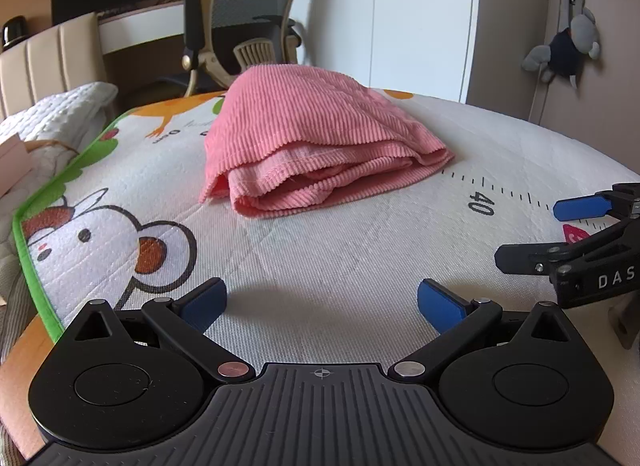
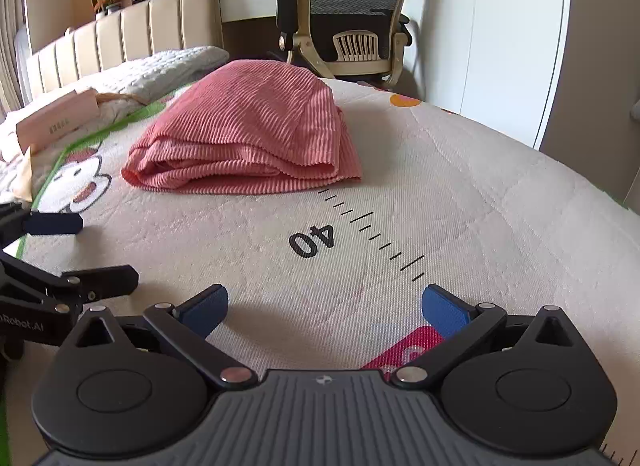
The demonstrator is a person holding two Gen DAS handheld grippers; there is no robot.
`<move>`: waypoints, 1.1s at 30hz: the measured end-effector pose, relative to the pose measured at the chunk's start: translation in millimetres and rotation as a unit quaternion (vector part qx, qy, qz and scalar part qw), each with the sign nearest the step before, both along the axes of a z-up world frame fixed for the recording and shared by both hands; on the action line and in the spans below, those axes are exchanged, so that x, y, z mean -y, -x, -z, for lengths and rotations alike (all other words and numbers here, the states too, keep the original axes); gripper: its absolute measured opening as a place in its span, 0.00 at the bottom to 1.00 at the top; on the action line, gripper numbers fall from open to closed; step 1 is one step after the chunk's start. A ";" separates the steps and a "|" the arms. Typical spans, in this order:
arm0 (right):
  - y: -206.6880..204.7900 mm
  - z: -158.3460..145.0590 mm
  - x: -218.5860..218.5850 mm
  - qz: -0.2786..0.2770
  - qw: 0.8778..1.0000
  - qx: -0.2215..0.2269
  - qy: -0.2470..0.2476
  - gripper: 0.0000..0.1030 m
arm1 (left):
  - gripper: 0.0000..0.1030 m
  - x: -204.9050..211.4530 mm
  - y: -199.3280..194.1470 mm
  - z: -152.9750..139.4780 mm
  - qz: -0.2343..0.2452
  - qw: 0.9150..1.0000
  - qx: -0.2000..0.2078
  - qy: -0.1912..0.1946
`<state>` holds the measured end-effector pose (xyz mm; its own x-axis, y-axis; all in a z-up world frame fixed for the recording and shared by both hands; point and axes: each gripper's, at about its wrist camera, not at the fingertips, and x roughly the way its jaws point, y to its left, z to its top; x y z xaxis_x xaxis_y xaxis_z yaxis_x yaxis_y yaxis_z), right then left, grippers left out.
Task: Fold clothes
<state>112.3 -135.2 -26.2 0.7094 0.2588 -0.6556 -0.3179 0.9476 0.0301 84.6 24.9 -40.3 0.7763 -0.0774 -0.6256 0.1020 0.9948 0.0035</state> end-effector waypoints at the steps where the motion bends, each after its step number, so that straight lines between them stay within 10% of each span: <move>1: 0.1 0.1 -0.3 0.000 1.000 0.000 0.000 1.00 | 1.00 0.0 -0.1 -0.1 0.000 1.000 0.000 0.001; 33: -0.7 1.5 -0.5 0.002 1.000 0.000 -0.009 1.00 | 1.00 -0.4 -1.0 -0.1 -0.001 1.000 -0.001 0.006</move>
<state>113.0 -134.7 -27.7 0.7104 0.2682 -0.6507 -0.3142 0.9482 0.0478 85.5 25.2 -40.3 0.7756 -0.0834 -0.6257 0.1000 0.9949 -0.0087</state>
